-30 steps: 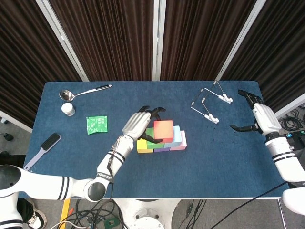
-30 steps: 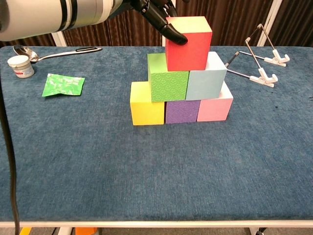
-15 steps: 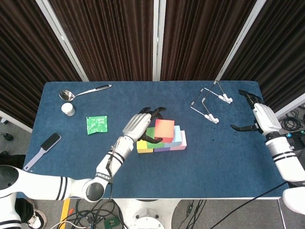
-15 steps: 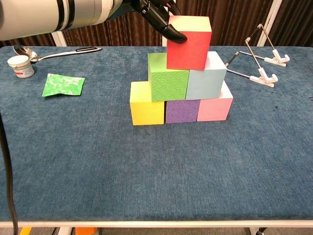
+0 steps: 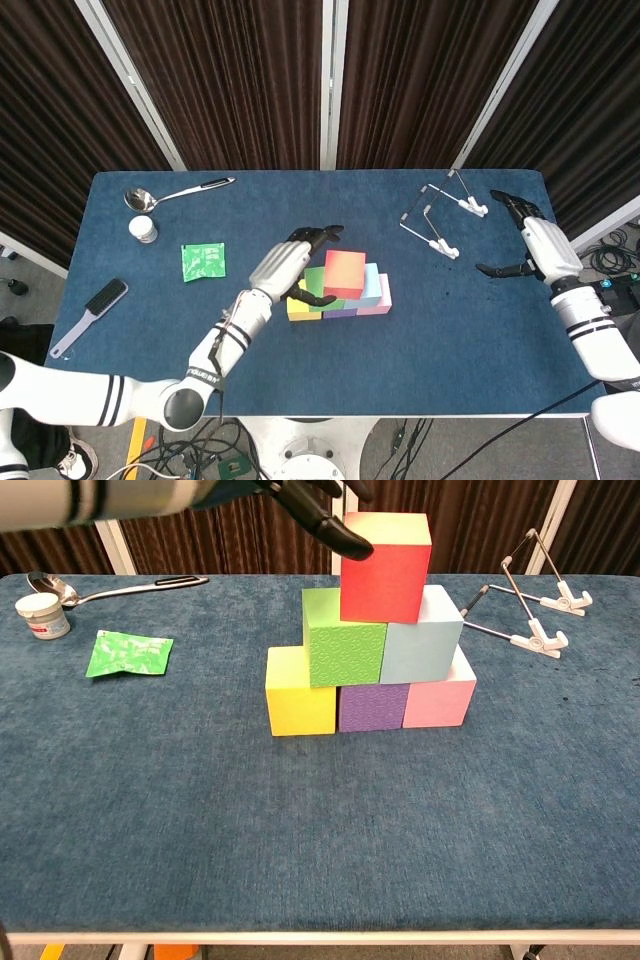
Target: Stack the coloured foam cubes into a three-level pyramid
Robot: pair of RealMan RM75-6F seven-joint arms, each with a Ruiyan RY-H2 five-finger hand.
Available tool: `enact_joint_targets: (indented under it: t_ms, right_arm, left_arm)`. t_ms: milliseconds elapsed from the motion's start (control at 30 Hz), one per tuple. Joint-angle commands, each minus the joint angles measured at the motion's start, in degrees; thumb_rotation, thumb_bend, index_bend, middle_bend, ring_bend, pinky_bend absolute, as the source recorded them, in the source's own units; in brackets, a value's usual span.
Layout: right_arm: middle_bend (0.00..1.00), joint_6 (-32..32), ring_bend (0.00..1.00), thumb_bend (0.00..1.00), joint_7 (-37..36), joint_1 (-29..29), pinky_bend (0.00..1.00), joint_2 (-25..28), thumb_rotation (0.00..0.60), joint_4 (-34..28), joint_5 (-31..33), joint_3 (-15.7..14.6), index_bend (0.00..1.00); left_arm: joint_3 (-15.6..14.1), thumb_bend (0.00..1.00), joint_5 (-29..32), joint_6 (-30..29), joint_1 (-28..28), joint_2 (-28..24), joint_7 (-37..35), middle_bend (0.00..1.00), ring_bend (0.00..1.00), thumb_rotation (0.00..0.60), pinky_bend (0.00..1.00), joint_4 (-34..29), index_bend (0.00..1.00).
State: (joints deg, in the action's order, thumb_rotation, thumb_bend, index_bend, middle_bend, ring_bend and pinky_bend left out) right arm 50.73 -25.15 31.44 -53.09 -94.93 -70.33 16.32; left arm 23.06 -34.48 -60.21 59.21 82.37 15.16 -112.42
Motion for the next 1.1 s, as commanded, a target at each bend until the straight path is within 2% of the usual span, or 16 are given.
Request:
enact_joint_targets:
  t_ms: [33, 200, 267, 367, 433, 633, 767, 1100]
  right_arm:
    - [0.06, -0.77, 0.0, 0.02, 0.53, 1.05, 0.0, 1.42, 0.6, -2.58, -0.53, 0.74, 0.0]
    - [0.08, -2.66, 0.0, 0.0, 3.45, 3.86, 0.0, 3.09, 0.6, -8.48, 0.3, 2.29, 0.0]
    - [0.09, -3.8, 0.0, 0.0, 4.48, 5.45, 0.0, 2.75, 0.6, -10.67, 0.75, 2.82, 0.0]
    - [0.1, -5.61, 0.0, 0.0, 7.54, 8.19, 0.0, 1.45, 0.6, -12.87, 1.65, 3.09, 0.0]
    - [0.1, -6.53, 0.0, 0.0, 10.25, 10.04, 0.0, 0.27, 0.6, -13.58, 2.89, 3.11, 0.0]
    - [0.13, -7.76, 0.0, 0.0, 20.45, 16.23, 0.0, -4.84, 0.6, -14.28, 11.68, 2.42, 0.0]
    - [0.14, -7.92, 0.0, 0.0, 23.87, 18.65, 0.0, -6.51, 0.6, -14.83, 15.97, 1.76, 0.0]
    - [0.17, -6.15, 0.0, 0.0, 29.78, 22.06, 0.0, -7.77, 0.6, -16.85, 21.41, 0.43, 0.0]
  left_arm:
    - [-1.32, 0.16, -0.91, -1.91, -3.13, -4.36, -0.33, 0.14, 0.05, 0.6, 0.0, -4.43, 0.07]
    - [-4.86, 0.16, -4.94, -4.3, -9.43, -11.31, -2.23, 0.13, 0.03, 0.6, 0.0, -7.01, 0.07]
    - [-7.83, 0.16, -9.16, -3.7, -12.18, -14.82, -2.44, 0.09, 0.01, 0.6, 0.0, -6.1, 0.07]
    - [-11.43, 0.16, -15.97, -6.55, -16.87, -17.45, -3.79, 0.07, 0.0, 0.6, 0.0, -3.91, 0.07]
    - [-12.6, 0.16, -17.95, -7.53, -19.63, -18.56, -6.86, 0.07, 0.0, 0.6, 0.0, -3.08, 0.07]
    - [-14.75, 0.16, -21.08, -5.96, -25.84, -21.71, -17.12, 0.07, 0.0, 0.6, 0.0, 0.6, 0.07]
    - [-15.27, 0.16, -23.19, -5.14, -28.3, -22.99, -21.49, 0.07, 0.0, 0.6, 0.0, 2.75, 0.07]
    - [-14.85, 0.16, -25.88, -3.27, -31.39, -24.28, -27.59, 0.07, 0.0, 0.6, 0.0, 5.59, 0.07]
